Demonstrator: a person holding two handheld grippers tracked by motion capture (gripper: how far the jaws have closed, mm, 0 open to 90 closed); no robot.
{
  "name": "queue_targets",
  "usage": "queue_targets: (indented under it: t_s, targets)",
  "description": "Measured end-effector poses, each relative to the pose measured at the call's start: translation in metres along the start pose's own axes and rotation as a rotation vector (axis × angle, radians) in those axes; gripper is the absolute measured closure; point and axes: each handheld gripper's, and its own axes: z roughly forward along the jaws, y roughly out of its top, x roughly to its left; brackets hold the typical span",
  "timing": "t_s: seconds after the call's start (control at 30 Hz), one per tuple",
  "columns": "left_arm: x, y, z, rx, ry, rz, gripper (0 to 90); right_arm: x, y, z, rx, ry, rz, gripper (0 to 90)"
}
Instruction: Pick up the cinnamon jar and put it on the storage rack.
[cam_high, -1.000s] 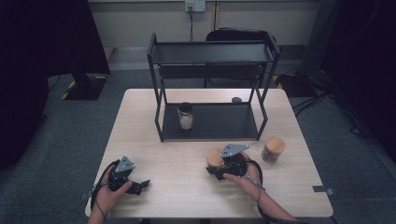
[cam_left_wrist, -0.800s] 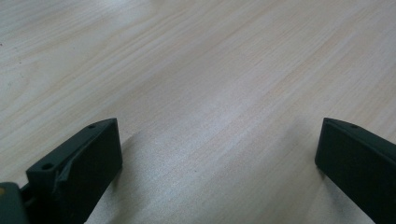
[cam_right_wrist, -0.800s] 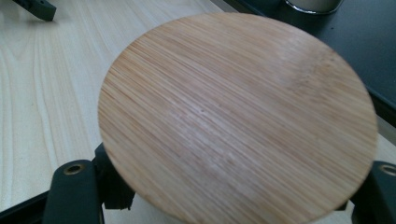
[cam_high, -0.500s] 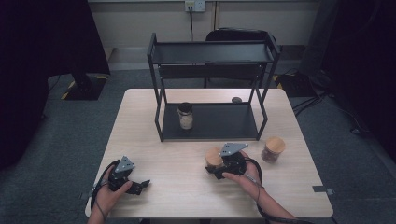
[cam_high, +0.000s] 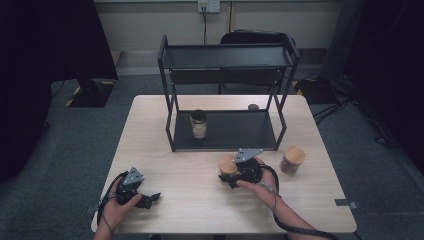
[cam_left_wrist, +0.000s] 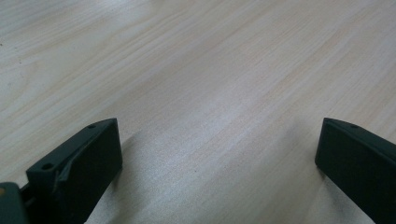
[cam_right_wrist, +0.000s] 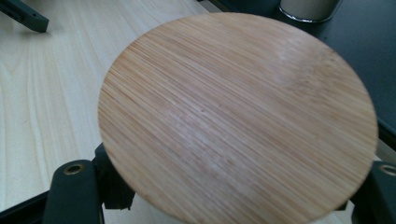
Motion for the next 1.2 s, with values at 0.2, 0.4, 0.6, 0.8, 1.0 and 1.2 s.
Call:
queue_targets:
  t_s: [0.2, 0.4, 0.6, 0.8, 1.0, 1.2]
  targets:
    - [0.000, 0.000, 0.000, 0.000, 0.000, 0.000, 0.1, -0.004, 0.004, 0.000, 0.004, -0.006, 0.004, 25.1]
    - [0.000, 0.000, 0.000, 0.000, 0.000, 0.000, 0.1, -0.008, 0.008, 0.001, 0.007, -0.007, 0.013, 25.1]
    - [0.000, 0.000, 0.000, 0.000, 0.000, 0.000, 0.1, -0.012, 0.012, 0.004, 0.016, -0.010, 0.021, 25.1]
    - [0.000, 0.000, 0.000, 0.000, 0.000, 0.000, 0.1, -0.017, 0.014, 0.006, 0.017, -0.018, 0.037, 25.1]
    - [0.000, 0.000, 0.000, 0.000, 0.000, 0.000, 0.1, -0.021, 0.017, 0.006, 0.014, -0.022, 0.045, 25.1]
    - [0.000, 0.000, 0.000, 0.000, 0.000, 0.000, 0.1, -0.025, 0.018, 0.010, 0.023, -0.029, 0.051, 25.1]
